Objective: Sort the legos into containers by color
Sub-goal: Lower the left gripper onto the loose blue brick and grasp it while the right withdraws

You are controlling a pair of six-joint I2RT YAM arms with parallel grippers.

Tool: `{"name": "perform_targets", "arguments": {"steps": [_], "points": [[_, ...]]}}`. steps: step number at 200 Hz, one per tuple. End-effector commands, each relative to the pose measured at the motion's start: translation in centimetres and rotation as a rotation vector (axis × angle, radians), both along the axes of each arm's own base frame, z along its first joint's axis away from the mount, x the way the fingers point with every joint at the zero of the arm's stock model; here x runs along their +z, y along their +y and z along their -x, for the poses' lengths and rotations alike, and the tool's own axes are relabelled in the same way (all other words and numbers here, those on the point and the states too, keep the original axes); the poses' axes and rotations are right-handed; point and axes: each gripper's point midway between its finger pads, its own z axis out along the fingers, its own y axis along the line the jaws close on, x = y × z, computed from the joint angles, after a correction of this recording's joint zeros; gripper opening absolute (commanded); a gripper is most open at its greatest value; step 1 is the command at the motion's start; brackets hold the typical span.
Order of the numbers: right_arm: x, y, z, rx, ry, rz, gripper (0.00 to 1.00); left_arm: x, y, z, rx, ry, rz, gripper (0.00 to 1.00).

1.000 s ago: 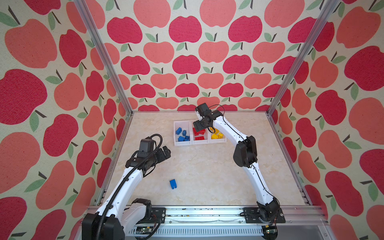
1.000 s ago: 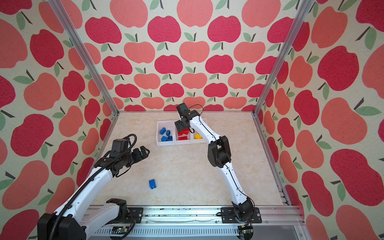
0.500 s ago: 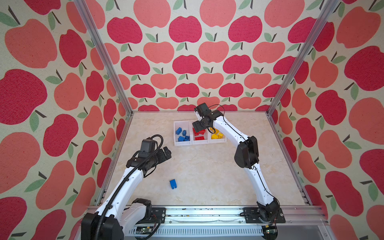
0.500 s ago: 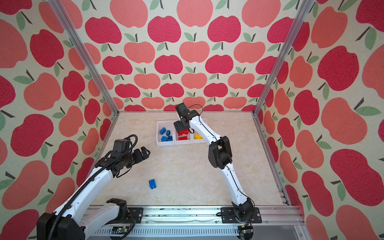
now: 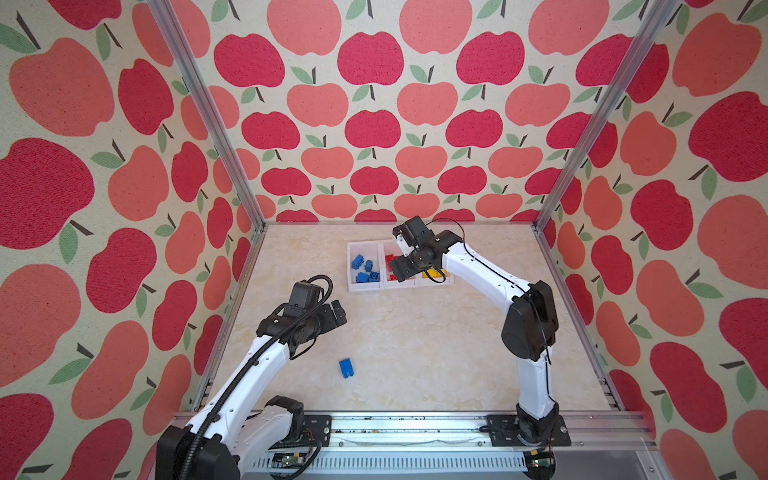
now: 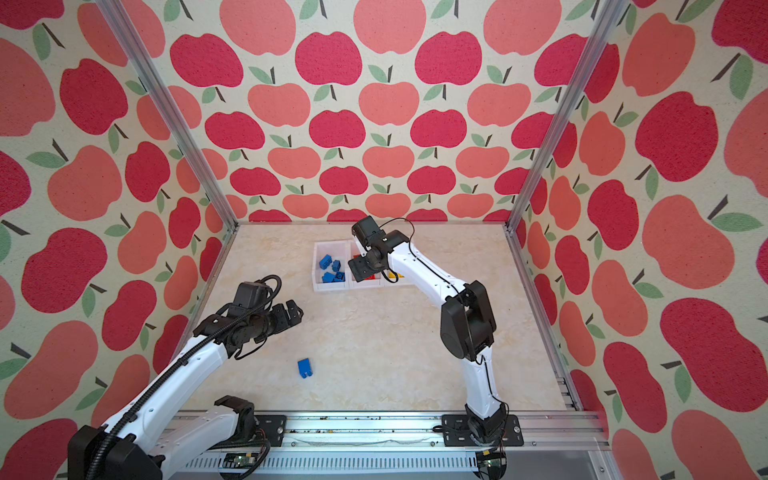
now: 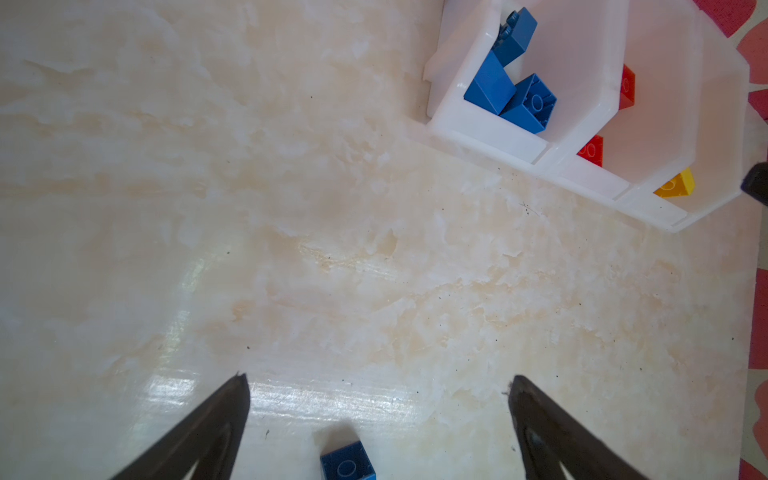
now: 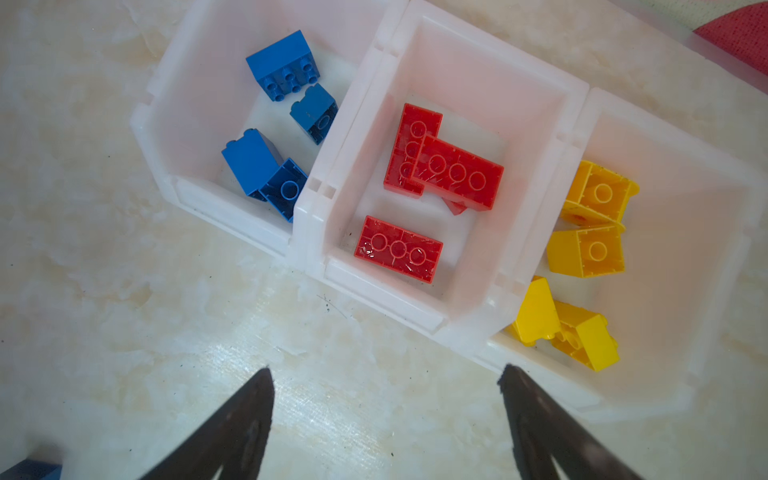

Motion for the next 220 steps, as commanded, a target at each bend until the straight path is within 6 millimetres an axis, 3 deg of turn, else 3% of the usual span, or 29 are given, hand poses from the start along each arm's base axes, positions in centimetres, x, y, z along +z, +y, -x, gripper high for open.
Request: {"name": "perform_targets", "arguments": {"steps": [1,52,97,150,220], "points": [[0.8,-0.2,1.9,-0.008,0.014,-0.062,0.90,0.5,0.4,1.3,0.040,0.037,-0.038,1.00],[-0.6,-2.5,6.5,-0.036,0.092,-0.111,0.93,-1.4,-0.7,4.4,0.021,0.145,-0.082,0.96],[-2.6,-4.6,10.0,-0.084,0.165,-0.132,0.94,-2.7,-1.5,6.0,0.000,0.202,-0.101,0.93],[-2.5,-7.3,11.5,-0.119,0.153,-0.095,0.95,-4.3,-2.2,7.3,-0.014,0.284,-0.119,0.88],[-2.4,-8.6,12.4,-0.143,0.147,-0.090,0.95,-6.8,-3.8,9.0,-0.039,0.392,-0.148,0.77]]}}
